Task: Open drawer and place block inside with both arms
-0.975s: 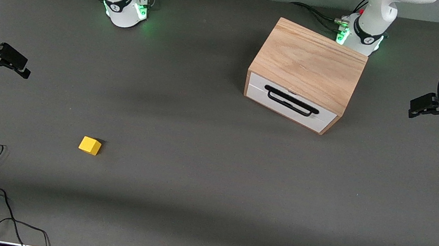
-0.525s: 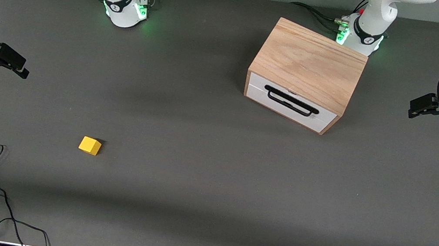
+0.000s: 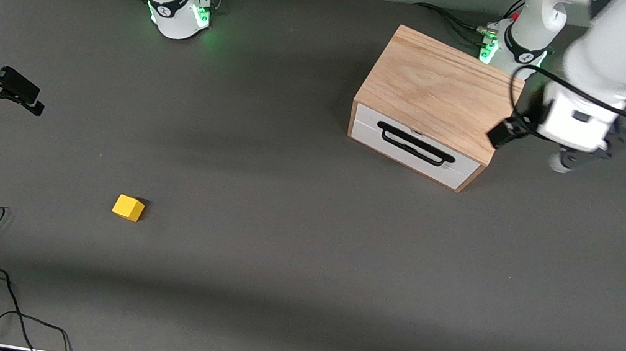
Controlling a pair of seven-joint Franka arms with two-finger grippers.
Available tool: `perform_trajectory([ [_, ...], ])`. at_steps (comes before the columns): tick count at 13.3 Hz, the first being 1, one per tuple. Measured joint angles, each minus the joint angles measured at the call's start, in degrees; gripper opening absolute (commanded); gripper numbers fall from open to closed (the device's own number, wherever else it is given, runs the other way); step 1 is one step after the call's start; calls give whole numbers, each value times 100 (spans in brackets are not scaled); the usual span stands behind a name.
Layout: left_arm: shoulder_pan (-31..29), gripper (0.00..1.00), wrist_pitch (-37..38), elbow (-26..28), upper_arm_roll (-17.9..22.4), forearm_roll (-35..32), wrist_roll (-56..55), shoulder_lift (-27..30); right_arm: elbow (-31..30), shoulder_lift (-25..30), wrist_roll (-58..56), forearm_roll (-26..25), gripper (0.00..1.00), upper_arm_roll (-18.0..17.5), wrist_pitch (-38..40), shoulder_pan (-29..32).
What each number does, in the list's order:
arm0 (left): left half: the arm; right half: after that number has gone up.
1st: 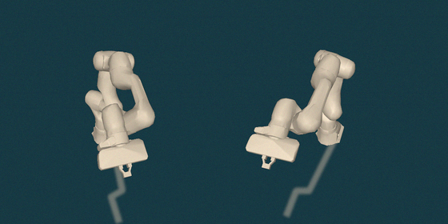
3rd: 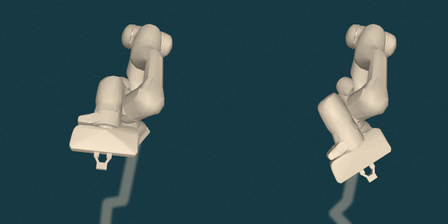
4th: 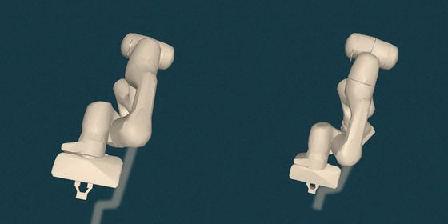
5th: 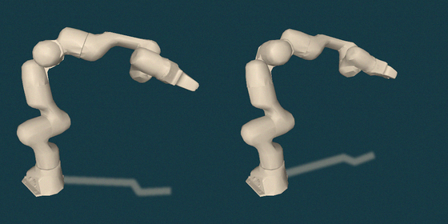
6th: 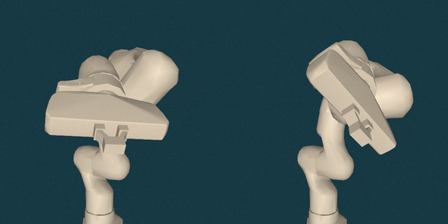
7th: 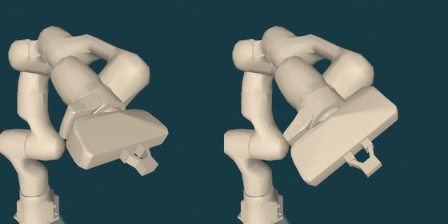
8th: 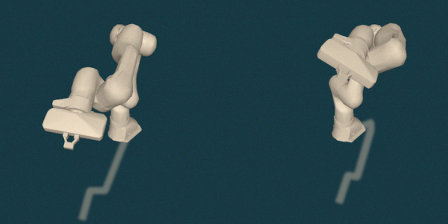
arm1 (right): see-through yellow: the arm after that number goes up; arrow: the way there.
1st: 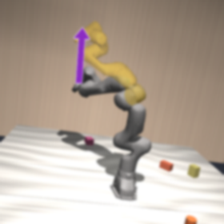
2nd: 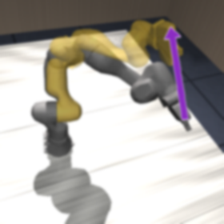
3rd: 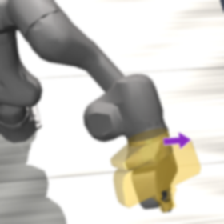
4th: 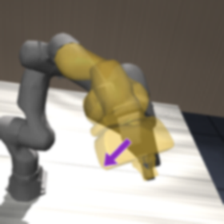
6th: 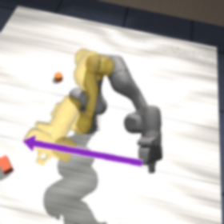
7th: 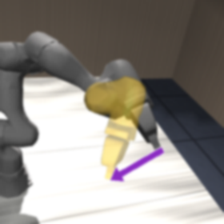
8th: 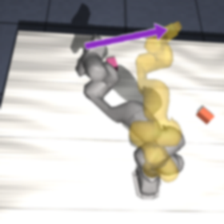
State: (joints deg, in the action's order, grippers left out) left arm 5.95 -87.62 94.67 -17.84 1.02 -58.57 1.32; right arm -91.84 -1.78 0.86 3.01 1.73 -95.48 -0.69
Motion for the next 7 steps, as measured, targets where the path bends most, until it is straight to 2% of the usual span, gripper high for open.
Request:
perform_trajectory([
  [4,78,100,-219,-177,-626,212,-3171,-298,2,-336,0,0,100,1,-203,8],
  [7,428,100,-291,-285,-738,212,-4543,-615,4,-783,32,0,100,1,-526,11],
])
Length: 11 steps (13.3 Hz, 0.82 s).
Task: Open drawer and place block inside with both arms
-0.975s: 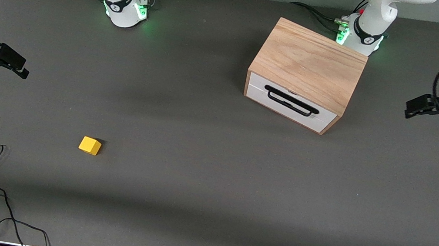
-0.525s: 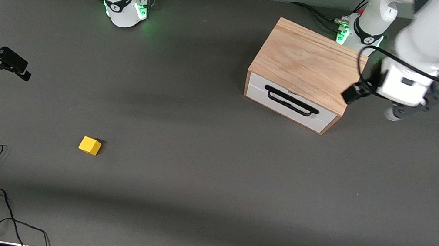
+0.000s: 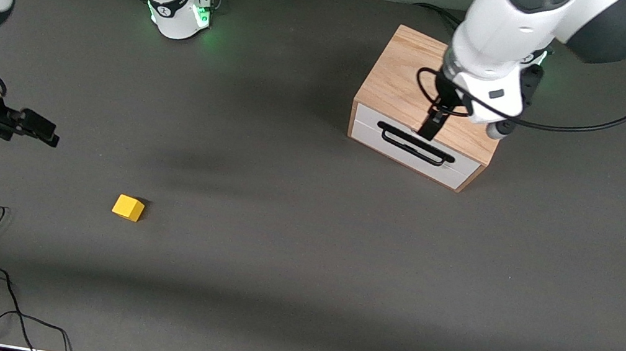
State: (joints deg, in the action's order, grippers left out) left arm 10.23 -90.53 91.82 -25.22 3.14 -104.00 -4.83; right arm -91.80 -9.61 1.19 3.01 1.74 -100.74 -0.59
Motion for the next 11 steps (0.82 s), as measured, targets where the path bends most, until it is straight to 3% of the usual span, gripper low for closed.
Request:
perform_trajectory([
  [6,50,100,57,270,21,0,-320,-360,-29,-1026,101,0,100,-4,-869,-11],
  [11,33,100,-1001,1254,44,-30,-320,-475,-277,-1591,304,0,100,-4,-1545,-14],
])
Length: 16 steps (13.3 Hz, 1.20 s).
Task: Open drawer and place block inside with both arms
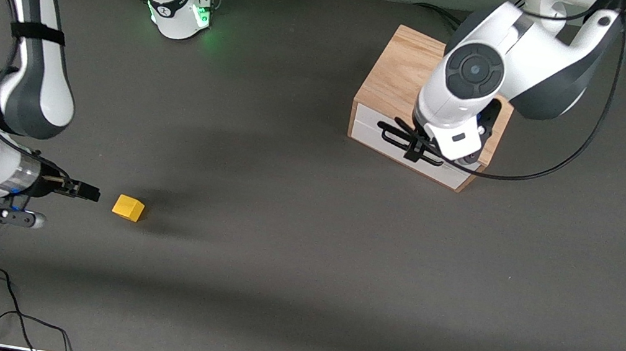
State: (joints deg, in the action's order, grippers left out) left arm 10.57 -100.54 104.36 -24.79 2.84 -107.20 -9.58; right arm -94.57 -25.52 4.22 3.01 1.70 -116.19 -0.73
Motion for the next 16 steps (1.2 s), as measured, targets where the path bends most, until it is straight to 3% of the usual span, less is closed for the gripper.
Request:
perform_trajectory([
  [3,0,100,-519,380,0,-167,0,-283,-493,-96,281,0,100,-6,-667,-21],
  [8,-1,100,-806,389,20,-455,0,-794,-1126,-266,373,0,100,-26,-1640,-74],
  [16,-1,100,-1061,350,32,-648,0,-1203,-1204,-797,637,0,100,-29,-2371,-363],
])
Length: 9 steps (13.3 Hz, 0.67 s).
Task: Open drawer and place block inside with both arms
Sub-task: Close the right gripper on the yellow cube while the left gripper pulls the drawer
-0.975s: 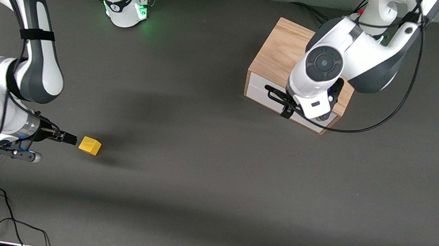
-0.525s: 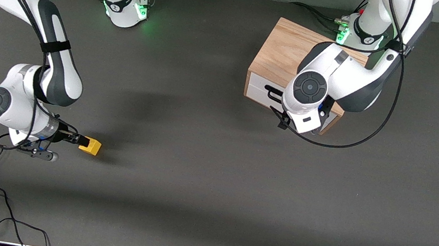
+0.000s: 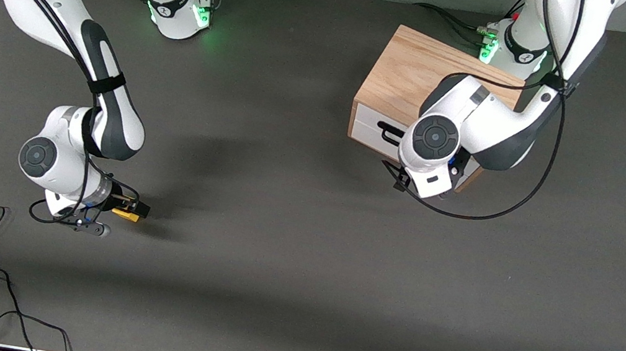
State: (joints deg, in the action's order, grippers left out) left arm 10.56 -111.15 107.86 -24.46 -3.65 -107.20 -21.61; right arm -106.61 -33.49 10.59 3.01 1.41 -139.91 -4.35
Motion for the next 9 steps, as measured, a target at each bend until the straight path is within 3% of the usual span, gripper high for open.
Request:
perform_trajectory([
  [2,2,100,-49,-39,-1,-10,0,-92,1,-21,1,0,99,15,-16,6],
  [9,7,100,-166,-77,-14,-118,0,-130,-5,-38,2,0,65,52,-67,24],
])
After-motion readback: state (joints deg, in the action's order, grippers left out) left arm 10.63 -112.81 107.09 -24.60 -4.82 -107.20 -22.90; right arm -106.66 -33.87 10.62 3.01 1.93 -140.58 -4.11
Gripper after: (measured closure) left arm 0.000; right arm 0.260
